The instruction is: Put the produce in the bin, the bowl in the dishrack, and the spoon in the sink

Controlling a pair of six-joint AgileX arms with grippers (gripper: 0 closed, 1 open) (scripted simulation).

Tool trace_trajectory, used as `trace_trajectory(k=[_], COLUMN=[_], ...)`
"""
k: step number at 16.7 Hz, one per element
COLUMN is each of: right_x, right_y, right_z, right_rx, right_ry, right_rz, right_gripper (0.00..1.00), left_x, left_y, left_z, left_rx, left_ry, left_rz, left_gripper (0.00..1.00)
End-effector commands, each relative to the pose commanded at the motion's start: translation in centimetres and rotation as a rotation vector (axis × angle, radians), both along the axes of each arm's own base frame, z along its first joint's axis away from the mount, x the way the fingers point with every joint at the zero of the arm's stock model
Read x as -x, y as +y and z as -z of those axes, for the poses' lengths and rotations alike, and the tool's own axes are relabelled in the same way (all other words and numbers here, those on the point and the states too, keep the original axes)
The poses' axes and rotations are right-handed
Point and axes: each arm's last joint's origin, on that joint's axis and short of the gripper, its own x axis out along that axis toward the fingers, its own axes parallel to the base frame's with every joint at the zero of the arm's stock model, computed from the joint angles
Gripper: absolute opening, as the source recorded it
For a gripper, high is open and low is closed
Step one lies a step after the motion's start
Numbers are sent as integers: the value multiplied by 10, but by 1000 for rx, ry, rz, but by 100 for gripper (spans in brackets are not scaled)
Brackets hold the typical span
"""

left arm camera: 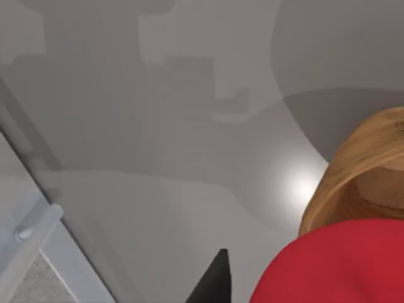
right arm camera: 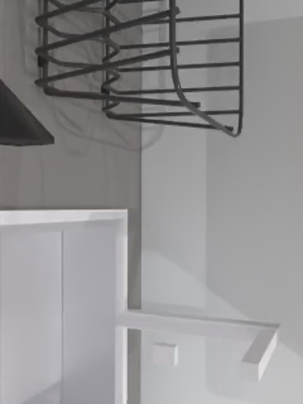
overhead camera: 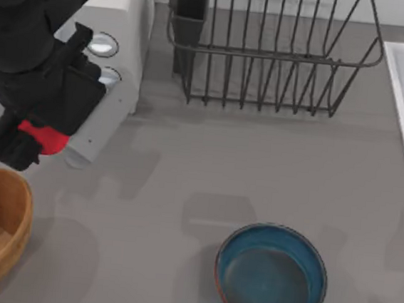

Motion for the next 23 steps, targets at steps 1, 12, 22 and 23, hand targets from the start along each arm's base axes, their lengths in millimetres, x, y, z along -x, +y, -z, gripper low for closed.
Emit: trace_trajectory(k=[1, 12, 22, 23], right_x=[0, 0, 0, 0], right_y=[0, 0, 0, 0], right_z=[0, 0, 0, 0], right_rx=[0, 0, 0, 0], right_ry=[0, 0, 0, 0], right_rz=[0, 0, 0, 0], right_gripper=[100, 100, 100, 100], left_x=[2, 27, 43, 43], left_y=[7, 78, 105, 105], left_z=[0, 14, 26, 26], left_rx=[-23, -119, -90, -90], left_ry=[15, 173, 189, 189], left_rz=[100, 958, 1200, 1200], left_gripper=[0, 0, 0, 0])
